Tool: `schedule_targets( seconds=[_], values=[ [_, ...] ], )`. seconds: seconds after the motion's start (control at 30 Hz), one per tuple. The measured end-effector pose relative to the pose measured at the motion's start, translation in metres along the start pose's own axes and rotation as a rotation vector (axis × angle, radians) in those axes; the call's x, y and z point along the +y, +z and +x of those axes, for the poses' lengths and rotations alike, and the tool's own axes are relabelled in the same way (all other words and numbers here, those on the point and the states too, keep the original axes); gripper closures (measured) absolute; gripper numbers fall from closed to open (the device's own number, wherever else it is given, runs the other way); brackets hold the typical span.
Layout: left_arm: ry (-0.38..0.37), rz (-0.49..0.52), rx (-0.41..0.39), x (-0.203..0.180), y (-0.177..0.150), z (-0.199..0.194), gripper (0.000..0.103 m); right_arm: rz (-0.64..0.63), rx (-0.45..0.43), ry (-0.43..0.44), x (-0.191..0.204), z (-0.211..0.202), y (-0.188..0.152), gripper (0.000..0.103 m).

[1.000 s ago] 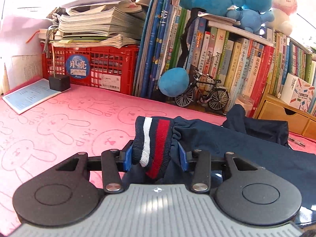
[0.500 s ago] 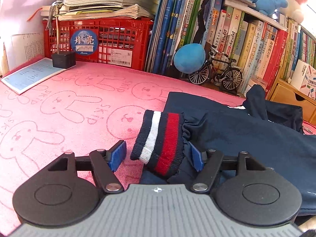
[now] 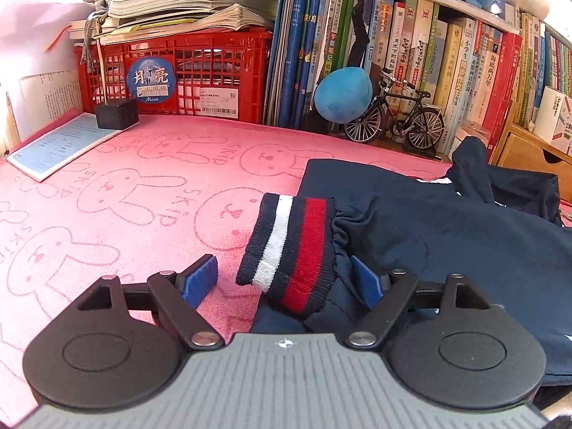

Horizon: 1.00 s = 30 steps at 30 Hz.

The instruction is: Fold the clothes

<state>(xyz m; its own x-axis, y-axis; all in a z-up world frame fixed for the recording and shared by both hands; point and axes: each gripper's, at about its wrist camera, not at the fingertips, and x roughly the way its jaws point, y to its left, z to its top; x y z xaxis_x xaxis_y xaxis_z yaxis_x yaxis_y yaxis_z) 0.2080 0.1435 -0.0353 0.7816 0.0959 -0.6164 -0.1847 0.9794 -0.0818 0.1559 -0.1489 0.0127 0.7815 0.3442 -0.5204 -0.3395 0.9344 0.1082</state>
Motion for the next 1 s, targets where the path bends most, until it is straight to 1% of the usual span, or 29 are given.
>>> schedule_targets(
  seconds=[0.1,0.13,0.17,0.23,0.27,0.33,0.4,0.43,0.47,0.5,0.53,0.57,0.63,0.83,0.87,0.9,0.93,1.0],
  values=[
    [0.007,0.004,0.003,-0.001,0.0,0.001,0.02,-0.001,0.048,0.0,0.026,0.059,0.011,0.006],
    [0.008,0.005,0.003,-0.001,0.0,0.001,0.02,-0.007,0.074,-0.02,0.03,0.073,0.011,0.006],
    [0.008,0.004,0.003,-0.001,0.0,0.001,0.02,-0.016,0.102,-0.049,0.032,0.086,0.01,0.007],
    [0.005,-0.001,0.002,0.001,-0.001,0.0,0.02,-0.053,0.16,-0.157,0.025,0.101,0.002,0.014],
    [0.003,-0.003,0.001,0.001,-0.001,0.0,0.02,-0.056,0.163,-0.21,0.016,0.1,-0.002,0.015],
    [0.004,-0.006,0.0,0.001,-0.001,0.0,0.02,-0.011,0.127,-0.325,-0.022,0.088,-0.008,0.016],
    [0.001,-0.006,0.002,0.002,-0.001,0.0,0.018,0.028,0.129,-0.471,-0.064,0.079,-0.01,0.017],
    [-0.002,-0.003,0.003,0.001,-0.001,0.0,0.017,0.046,0.125,-0.536,-0.085,0.075,-0.011,0.015],
    [-0.005,-0.001,0.004,0.001,-0.001,0.001,0.015,0.078,0.124,-0.582,-0.105,0.071,-0.012,0.011],
    [-0.008,0.001,0.005,0.001,-0.001,0.001,0.014,0.149,0.131,-0.579,-0.125,0.065,-0.011,0.008],
    [-0.004,0.004,0.006,0.001,-0.002,0.001,0.014,0.209,0.133,-0.573,-0.14,0.06,-0.011,0.008],
    [-0.015,0.008,0.002,0.002,-0.001,0.0,0.014,0.239,0.123,-0.564,-0.144,0.053,-0.01,0.011],
    [-0.037,0.016,-0.006,0.006,0.0,-0.002,0.014,0.281,0.102,-0.534,-0.147,0.04,-0.009,0.011],
    [-0.039,0.049,-0.09,0.016,0.018,-0.039,0.013,0.062,0.033,-0.235,-0.077,0.019,-0.01,0.011],
    [-0.025,0.062,-0.112,0.015,0.022,-0.045,0.01,0.025,0.021,-0.185,-0.065,0.016,-0.01,0.011],
    [-0.027,0.069,-0.113,0.013,0.024,-0.046,0.006,-0.01,0.015,-0.14,-0.053,0.015,-0.011,0.011],
    [-0.03,0.075,-0.115,0.011,0.027,-0.047,0.002,-0.039,0.022,-0.112,-0.038,0.02,-0.012,0.011],
    [-0.035,0.089,-0.117,0.008,0.031,-0.049,0.004,-0.067,0.036,-0.072,-0.017,0.03,-0.015,0.011]
  ],
)
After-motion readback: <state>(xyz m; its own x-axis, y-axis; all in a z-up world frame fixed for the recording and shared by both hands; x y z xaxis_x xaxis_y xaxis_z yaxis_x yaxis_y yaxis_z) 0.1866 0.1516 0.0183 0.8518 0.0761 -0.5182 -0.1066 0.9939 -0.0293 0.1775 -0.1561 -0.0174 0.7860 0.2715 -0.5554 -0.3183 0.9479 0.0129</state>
